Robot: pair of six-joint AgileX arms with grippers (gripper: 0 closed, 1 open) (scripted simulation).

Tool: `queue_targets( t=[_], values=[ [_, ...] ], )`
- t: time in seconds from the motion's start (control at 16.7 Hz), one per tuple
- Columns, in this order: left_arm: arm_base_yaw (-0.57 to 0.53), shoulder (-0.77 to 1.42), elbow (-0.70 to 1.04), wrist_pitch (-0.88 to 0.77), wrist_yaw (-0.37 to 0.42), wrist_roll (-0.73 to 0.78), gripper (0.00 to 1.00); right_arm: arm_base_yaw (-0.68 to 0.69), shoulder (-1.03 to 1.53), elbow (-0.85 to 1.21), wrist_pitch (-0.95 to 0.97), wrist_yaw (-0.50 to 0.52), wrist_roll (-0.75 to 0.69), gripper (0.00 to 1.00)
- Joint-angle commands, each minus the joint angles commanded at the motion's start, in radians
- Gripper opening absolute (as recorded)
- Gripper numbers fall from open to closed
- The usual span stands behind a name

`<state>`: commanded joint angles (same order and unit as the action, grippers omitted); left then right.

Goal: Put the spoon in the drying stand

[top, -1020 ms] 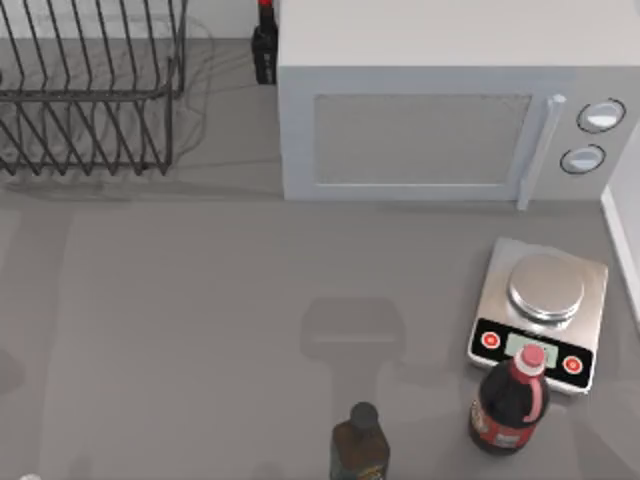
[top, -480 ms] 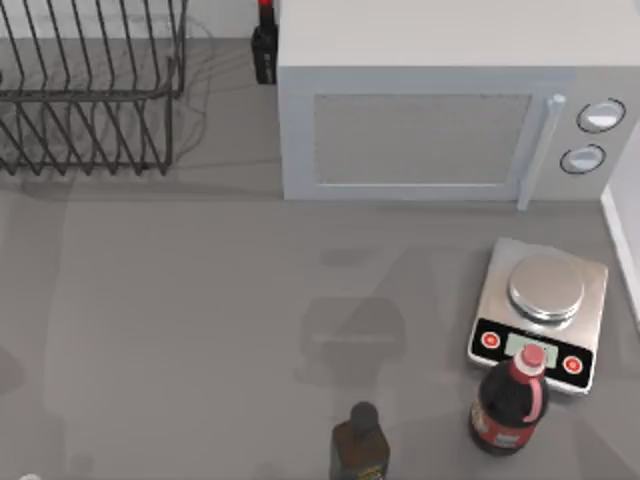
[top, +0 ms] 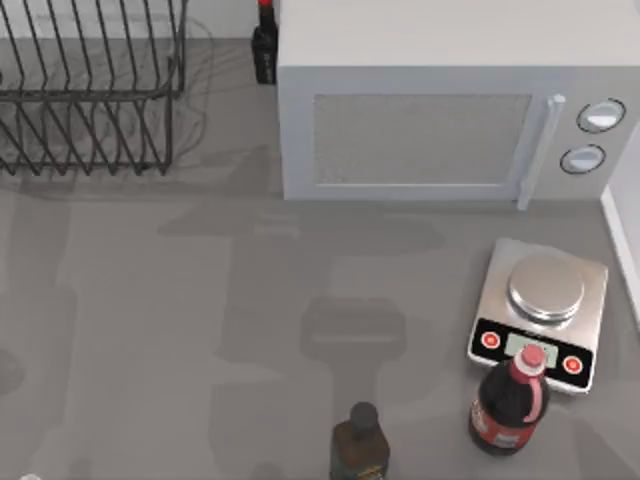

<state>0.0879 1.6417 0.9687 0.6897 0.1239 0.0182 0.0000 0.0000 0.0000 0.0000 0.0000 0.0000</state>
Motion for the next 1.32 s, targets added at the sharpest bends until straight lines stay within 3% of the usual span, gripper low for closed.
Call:
queue_targets(
  t=[0.24, 0.54, 1.32],
  values=[
    [-0.02, 0.108, -0.042, 0.134, -0.017, -0.002, 0.0, 0.0, 0.0, 0.0, 0.0, 0.0, 0.0, 1.0],
    [-0.021, 0.114, -0.045, 0.141, -0.018, -0.002, 0.0, 0.0, 0.0, 0.0, 0.0, 0.0, 0.0, 1.0],
    [-0.021, 0.114, -0.045, 0.141, -0.018, -0.002, 0.98, 0.0, 0.0, 0.0, 0.0, 0.0, 0.0, 1.0]
  ],
)
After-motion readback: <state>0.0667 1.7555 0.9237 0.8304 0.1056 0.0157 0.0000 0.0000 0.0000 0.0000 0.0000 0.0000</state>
